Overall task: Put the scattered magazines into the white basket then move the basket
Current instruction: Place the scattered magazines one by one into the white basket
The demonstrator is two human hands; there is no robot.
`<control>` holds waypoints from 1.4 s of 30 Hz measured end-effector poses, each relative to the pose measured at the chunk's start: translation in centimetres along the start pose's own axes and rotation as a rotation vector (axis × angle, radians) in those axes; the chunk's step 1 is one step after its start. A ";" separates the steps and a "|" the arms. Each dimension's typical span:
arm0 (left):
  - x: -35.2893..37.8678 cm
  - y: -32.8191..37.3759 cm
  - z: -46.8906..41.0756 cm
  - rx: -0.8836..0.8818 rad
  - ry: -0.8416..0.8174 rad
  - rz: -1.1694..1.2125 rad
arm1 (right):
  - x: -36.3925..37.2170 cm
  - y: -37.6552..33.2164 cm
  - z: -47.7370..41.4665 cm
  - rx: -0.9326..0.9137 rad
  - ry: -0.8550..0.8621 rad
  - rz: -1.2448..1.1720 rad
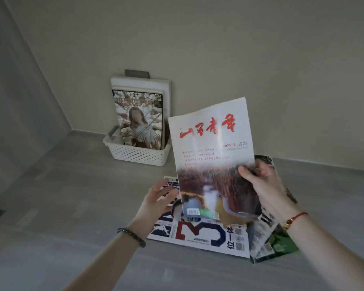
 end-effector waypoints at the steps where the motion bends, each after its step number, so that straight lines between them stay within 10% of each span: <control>1: -0.4 0.7 -0.5 0.016 -0.002 0.002 | 1.4 -0.2 -0.1 0.009 -0.013 -0.035; 16: -14.0 8.7 -11.4 0.117 0.188 0.017 | 18.9 -1.8 -6.6 -0.051 -0.228 -0.243; 28: -20.9 18.4 -21.8 0.384 0.213 0.025 | 25.4 -4.3 -16.8 -0.248 0.201 0.098; 42: -23.3 9.8 -28.4 0.214 0.297 0.033 | 26.2 3.1 -19.2 -0.100 0.291 0.359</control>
Point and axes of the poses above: each hand's wrist, its own z-axis away from the middle knuckle, its own x-axis out of the palm, y = z × x, the point moved 5 cm from there along -z, towards the middle knuckle, and after that the axes turned 3 degrees about -z, right-handed, at the moved point
